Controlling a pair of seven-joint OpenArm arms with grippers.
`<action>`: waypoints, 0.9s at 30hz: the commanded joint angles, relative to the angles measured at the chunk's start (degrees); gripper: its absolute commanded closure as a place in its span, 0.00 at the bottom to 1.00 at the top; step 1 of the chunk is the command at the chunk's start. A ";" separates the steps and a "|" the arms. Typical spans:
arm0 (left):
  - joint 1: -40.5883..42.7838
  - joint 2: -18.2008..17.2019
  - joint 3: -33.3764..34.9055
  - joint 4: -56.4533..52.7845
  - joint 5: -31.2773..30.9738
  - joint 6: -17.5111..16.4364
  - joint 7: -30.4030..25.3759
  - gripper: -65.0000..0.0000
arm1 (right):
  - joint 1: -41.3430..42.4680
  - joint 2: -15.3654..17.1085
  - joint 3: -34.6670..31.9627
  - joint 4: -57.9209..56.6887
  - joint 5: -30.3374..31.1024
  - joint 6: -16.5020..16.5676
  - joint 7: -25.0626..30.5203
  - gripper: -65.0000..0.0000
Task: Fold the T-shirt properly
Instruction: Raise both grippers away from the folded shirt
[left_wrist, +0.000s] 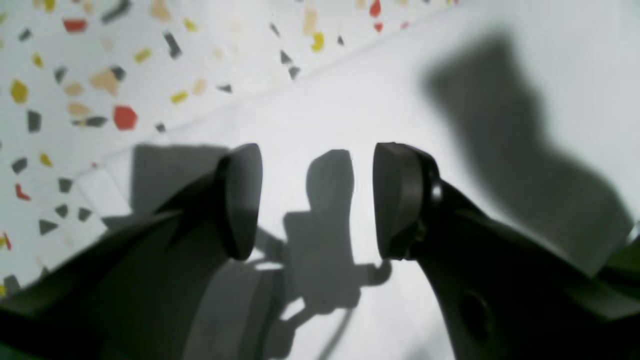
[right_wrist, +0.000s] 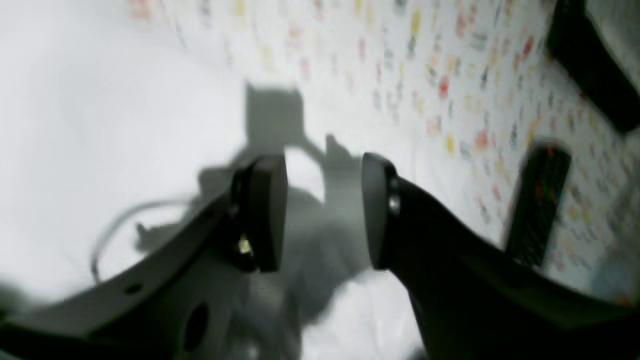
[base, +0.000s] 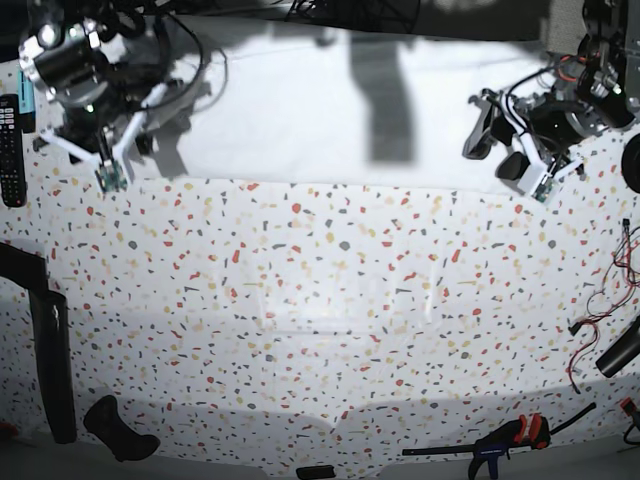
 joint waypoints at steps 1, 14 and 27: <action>-0.24 -0.79 -0.42 0.83 -0.66 -0.24 -0.70 0.48 | 0.31 -0.15 0.39 -0.76 -0.59 -0.24 0.46 0.61; -0.09 -0.74 -0.42 -0.15 -0.70 -0.24 -0.22 0.48 | 0.72 -1.88 0.39 -12.90 -0.94 -0.13 0.11 0.61; -3.13 5.66 -0.42 -16.28 -0.39 -1.03 -0.55 0.48 | 4.15 -1.97 0.33 -31.65 0.92 -0.09 3.10 0.61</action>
